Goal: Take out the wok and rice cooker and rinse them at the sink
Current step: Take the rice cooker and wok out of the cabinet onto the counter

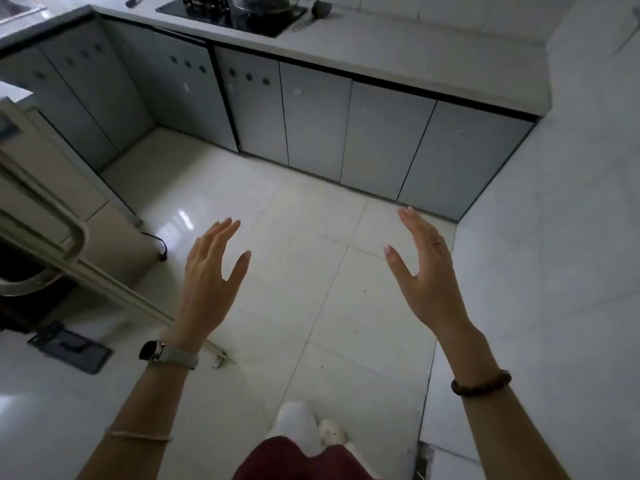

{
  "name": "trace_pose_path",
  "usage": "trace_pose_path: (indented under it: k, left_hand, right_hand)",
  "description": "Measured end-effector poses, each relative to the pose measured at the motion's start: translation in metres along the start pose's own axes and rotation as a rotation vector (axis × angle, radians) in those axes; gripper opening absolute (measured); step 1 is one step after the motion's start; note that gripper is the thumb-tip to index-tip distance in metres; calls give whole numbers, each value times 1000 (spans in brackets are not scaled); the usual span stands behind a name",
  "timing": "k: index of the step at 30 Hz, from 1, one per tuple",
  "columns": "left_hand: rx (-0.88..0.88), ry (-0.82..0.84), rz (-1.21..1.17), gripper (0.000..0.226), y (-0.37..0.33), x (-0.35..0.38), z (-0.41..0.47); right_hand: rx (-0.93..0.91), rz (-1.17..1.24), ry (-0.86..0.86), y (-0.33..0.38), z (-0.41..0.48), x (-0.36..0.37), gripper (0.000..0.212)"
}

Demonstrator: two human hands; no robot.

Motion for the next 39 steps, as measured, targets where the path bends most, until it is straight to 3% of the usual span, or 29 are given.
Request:
trace_pose_path:
  k: [11,24,39]
  left_hand:
    - [-16,-8,-56,52,19,30,98]
    - [-22,-60,-115,47,89,58,292]
    - [-7,29,-109,47,130,112,447]
  right_hand:
    - [83,-17,37,-27,83,28,55]
    - [125,10,-31,-23,265,75,53]
    - [174,17,-27,-73,420,114,53]
Point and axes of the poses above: each hand's wrist, its own z-axis towards the middle knuckle, its own x-axis out of the palm, y = z × x, the point moved 1 cm from there along z, towards the middle knuckle, and after that the axes turned 4 degrees about -z, right-handed, at the moved point
